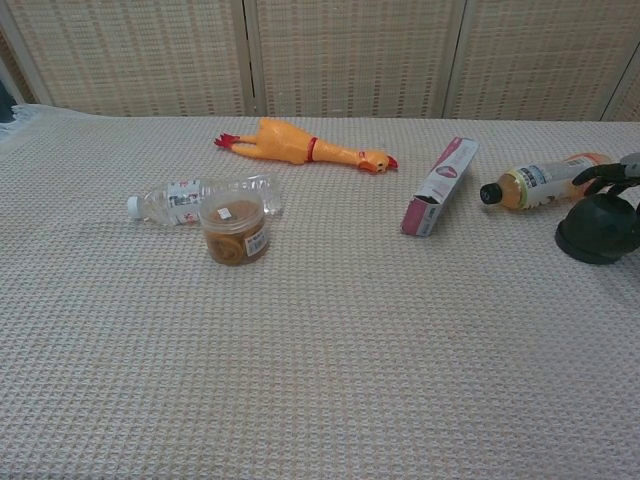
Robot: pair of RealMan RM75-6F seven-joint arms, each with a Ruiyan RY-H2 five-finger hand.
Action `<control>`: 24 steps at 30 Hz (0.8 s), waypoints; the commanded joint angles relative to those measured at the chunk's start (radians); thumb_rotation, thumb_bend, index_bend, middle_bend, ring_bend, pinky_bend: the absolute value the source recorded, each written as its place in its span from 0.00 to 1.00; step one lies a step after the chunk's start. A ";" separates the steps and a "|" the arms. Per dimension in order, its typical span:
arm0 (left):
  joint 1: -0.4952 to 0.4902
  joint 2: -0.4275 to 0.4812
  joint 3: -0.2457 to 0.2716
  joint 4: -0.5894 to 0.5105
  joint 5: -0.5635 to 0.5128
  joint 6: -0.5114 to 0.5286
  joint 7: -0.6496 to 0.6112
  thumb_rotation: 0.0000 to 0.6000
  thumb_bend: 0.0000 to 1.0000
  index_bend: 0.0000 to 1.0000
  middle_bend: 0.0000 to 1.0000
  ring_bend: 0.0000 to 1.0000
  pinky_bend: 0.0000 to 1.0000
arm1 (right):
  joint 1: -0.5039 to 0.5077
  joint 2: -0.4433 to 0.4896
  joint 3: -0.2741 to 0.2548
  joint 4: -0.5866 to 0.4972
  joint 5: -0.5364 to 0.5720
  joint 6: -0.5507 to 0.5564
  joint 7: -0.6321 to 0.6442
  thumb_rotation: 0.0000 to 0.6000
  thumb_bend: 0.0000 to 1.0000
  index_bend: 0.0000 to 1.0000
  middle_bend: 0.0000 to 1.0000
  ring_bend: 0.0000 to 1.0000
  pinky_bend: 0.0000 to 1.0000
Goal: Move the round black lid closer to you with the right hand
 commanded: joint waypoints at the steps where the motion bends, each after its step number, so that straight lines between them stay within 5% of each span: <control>1: 0.000 0.000 0.000 0.000 0.000 0.000 -0.001 1.00 0.53 0.59 0.29 0.22 0.43 | 0.024 -0.020 -0.016 0.027 0.032 -0.007 -0.016 1.00 0.12 0.08 0.09 0.09 0.30; 24: 0.002 0.005 -0.003 0.000 -0.004 0.001 -0.014 1.00 0.53 0.59 0.29 0.21 0.43 | 0.111 -0.088 -0.098 0.120 0.136 -0.045 -0.048 1.00 0.15 0.18 0.14 0.13 0.34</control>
